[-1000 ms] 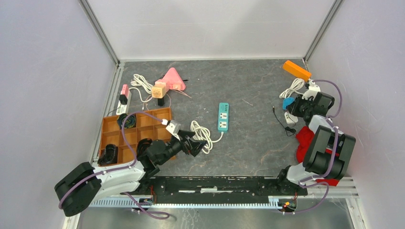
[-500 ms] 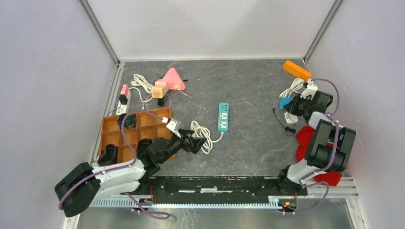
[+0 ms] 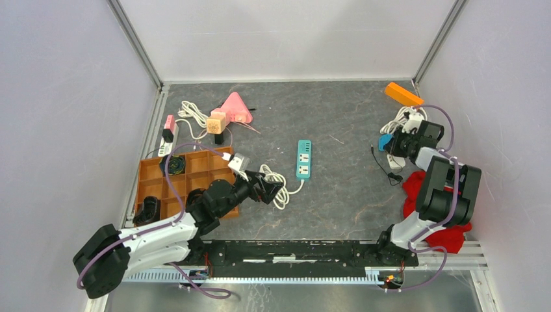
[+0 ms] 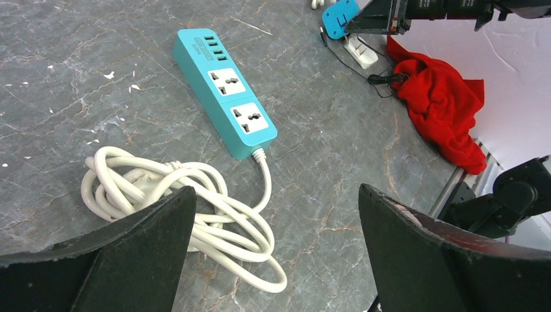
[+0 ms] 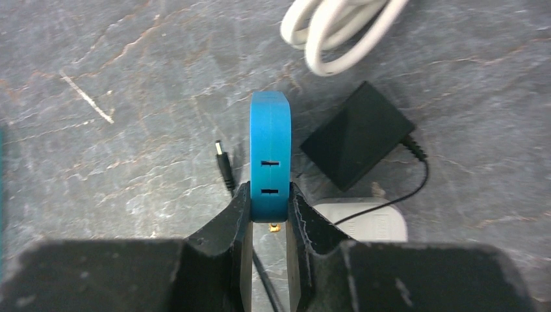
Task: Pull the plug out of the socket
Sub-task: Place the plug at the center of the board.
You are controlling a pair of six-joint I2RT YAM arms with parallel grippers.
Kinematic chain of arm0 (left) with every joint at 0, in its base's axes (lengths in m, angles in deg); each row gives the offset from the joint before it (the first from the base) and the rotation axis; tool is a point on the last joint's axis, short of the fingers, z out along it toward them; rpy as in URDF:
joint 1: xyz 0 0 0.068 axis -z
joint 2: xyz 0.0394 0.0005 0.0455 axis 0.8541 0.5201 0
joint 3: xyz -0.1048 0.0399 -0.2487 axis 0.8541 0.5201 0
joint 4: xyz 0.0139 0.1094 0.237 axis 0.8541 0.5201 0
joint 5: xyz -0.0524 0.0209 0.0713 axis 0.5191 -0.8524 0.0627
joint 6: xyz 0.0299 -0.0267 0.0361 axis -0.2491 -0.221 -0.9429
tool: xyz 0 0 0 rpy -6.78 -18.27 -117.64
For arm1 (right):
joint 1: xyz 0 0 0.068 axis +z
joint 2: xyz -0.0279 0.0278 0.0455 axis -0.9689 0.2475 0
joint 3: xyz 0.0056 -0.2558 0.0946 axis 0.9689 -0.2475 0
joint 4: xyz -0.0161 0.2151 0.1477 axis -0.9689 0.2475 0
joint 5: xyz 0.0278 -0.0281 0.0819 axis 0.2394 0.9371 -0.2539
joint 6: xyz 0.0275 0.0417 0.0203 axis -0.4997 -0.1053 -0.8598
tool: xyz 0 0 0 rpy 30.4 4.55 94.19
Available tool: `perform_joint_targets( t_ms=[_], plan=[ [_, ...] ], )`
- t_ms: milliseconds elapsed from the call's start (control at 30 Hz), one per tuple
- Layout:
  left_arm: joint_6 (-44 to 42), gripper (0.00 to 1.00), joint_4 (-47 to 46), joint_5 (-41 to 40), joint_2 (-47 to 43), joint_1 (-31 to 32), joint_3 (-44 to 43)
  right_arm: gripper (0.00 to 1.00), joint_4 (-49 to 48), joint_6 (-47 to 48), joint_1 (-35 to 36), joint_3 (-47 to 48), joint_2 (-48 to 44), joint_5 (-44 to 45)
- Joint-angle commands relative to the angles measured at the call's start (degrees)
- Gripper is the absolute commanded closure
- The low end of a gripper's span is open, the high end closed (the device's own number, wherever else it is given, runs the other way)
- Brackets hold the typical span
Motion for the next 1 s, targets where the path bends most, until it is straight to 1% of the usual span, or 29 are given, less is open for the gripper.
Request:
perform_joint_targets(
  t_ms=[0, 67, 100, 133, 167, 200, 267, 367, 400, 433, 500, 533, 633, 700, 767, 867, 967],
  plan=[
    [4.49, 0.00, 1.30, 1.00, -1.95, -0.34, -2.27, 0.74, 3.32, 3.01, -0.55, 1.85, -1.76, 4.97],
    [6.30, 0.00, 1.52, 1.68, -2.46, -0.37, -2.23, 0.63, 3.62, 3.32, -0.96, 1.98, -2.69, 3.03],
    [7.34, 0.00, 1.50, 2.04, -2.72, -0.35, -2.08, 0.60, 3.66, 3.57, -1.02, 1.91, -3.28, 2.00],
    [8.27, 0.00, 1.62, 2.32, -2.92, -0.34, -1.95, 0.54, 3.75, 3.93, -1.04, 1.89, -4.15, 1.31],
    [9.23, 0.00, 1.83, 2.51, -3.16, -0.34, -1.86, 0.51, 3.87, 4.43, -1.06, 1.80, -5.06, 0.94],
    [10.13, 0.00, 2.24, 2.65, -3.35, -0.34, -1.77, 0.46, 4.06, 5.04, -1.05, 1.77, -5.98, 1.08],
    [11.57, 0.00, 3.00, 2.75, -3.74, -0.34, -1.75, 0.41, 4.22, 6.79, -1.13, 1.55, -8.45, 1.39],
    [13.48, 0.00, 4.79, 2.45, -4.10, -0.34, -2.03, 0.39, 4.78, 9.60, -1.31, 1.06, -12.49, 0.99],
    [13.94, 0.00, 5.50, 2.11, -4.13, -0.34, -2.20, 0.39, 5.00, 10.90, -1.47, 0.78, -14.16, -0.35],
    [14.40, 0.00, 6.16, 1.56, -4.15, -0.35, -2.45, 0.35, 5.80, 12.16, -1.53, 0.62, -15.81, -1.68],
    [14.85, 0.00, 7.15, 0.90, -3.96, -0.34, -3.28, 0.34, 7.70, 16.23, -1.61, 0.54, -18.68, -7.74],
    [15.02, 0.00, 7.60, 0.55, -3.77, -0.34, -3.77, 0.32, 9.56, 18.20, -1.79, 0.79, -20.14, -11.09],
    [14.78, 0.00, 9.08, -0.38, -2.28, -0.35, -5.88, 0.32, 15.62, 25.56, -2.03, 2.30, -22.73, -24.61],
    [14.05, 0.00, 10.29, -0.89, -0.44, -0.34, -7.88, 0.31, 18.42, 27.80, -2.03, 2.72, -24.14, -32.38],
    [13.43, 0.00, 11.40, -1.72, 2.04, -0.39, -10.07, 0.31, 19.05, 28.59, -2.01, 2.06, -25.72, -39.81],
    [12.03, 0.00, 13.61, -3.10, 7.60, -0.34, -14.00, 0.31, 18.53, 28.60, -1.94, 0.90, -28.21, -44.70],
    [10.49, 0.00, 15.98, -3.73, 13.82, -0.36, -19.02, 0.30, 17.94, 28.63, -1.96, 0.19, -30.76, -45.87]
  ],
)
